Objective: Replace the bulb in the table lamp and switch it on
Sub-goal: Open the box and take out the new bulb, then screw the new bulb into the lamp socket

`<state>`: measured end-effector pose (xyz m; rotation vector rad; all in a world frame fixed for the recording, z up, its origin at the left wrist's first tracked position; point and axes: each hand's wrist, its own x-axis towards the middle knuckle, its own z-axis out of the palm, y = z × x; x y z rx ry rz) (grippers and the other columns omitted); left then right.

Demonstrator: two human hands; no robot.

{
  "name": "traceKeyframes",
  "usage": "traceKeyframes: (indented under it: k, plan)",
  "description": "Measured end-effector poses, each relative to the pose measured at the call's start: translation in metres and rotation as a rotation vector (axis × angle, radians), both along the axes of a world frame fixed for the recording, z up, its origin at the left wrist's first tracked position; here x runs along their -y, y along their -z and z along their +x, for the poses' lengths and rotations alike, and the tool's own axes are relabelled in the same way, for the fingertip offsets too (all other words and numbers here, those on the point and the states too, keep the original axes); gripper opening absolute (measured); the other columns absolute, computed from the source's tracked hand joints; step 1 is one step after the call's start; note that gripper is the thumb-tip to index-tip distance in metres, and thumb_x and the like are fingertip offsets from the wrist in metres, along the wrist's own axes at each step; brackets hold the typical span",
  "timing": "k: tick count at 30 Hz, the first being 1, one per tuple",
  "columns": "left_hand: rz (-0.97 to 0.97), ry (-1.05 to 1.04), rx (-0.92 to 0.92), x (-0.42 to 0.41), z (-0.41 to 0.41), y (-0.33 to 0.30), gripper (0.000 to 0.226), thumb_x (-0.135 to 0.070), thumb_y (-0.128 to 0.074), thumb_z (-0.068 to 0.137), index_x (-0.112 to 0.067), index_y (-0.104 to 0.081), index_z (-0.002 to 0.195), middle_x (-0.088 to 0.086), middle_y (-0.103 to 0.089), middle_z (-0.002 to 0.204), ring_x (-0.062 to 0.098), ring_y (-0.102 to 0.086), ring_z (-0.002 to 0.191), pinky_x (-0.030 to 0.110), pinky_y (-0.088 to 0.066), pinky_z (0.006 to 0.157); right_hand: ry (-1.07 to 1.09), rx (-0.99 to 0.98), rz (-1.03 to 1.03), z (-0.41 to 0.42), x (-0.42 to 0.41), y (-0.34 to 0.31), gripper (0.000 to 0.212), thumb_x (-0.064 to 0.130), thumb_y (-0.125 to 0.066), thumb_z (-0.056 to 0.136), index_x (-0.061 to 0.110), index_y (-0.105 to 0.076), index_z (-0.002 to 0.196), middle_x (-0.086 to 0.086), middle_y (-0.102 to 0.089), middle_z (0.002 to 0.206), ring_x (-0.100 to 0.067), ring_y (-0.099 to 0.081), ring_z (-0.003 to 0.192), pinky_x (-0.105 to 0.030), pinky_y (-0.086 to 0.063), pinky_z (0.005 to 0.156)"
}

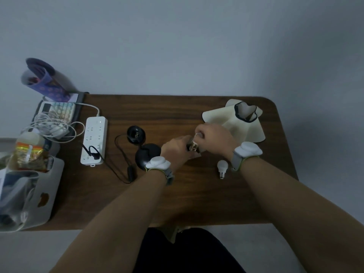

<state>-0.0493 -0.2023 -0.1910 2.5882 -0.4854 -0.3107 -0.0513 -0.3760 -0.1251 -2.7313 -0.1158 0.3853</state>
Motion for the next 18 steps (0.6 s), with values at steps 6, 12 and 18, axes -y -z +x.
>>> traceKeyframes:
  k: [6, 12, 18]
  plan:
    - [0.024, -0.019, 0.026, 0.007, 0.006, -0.033, 0.033, -0.057, -0.063, 0.090, -0.028, -0.063, 0.106, -0.005, -0.068, 0.106, 0.024, -0.067, 0.098, 0.038, -0.056, 0.075, 0.064, 0.116, 0.041, 0.007, -0.001, -0.029, 0.024, 0.036, -0.053, 0.096, 0.018, -0.068, 0.093, 0.001, -0.060, 0.092, -0.020, -0.059, 0.083, -0.034, -0.046, 0.068]
    - [-0.041, -0.093, 0.068, 0.009, 0.015, -0.083, 0.043, -0.065, -0.061, 0.090, -0.025, -0.063, 0.106, -0.003, -0.071, 0.106, 0.023, -0.068, 0.097, 0.042, -0.058, 0.082, 0.141, 0.292, 0.080, 0.019, -0.009, -0.065, 0.024, 0.042, -0.057, 0.095, 0.026, -0.073, 0.100, 0.002, -0.064, 0.096, -0.025, -0.065, 0.094, -0.041, -0.054, 0.081]
    - [-0.130, -0.168, 0.119, -0.007, 0.035, -0.123, 0.037, -0.060, -0.062, 0.089, -0.027, -0.065, 0.105, -0.006, -0.072, 0.102, 0.020, -0.070, 0.097, 0.040, -0.059, 0.081, 0.143, 0.416, 0.103, 0.033, -0.027, -0.095, 0.039, 0.045, -0.062, 0.095, 0.027, -0.069, 0.128, -0.001, -0.067, 0.108, -0.027, -0.066, 0.104, -0.045, -0.055, 0.087]
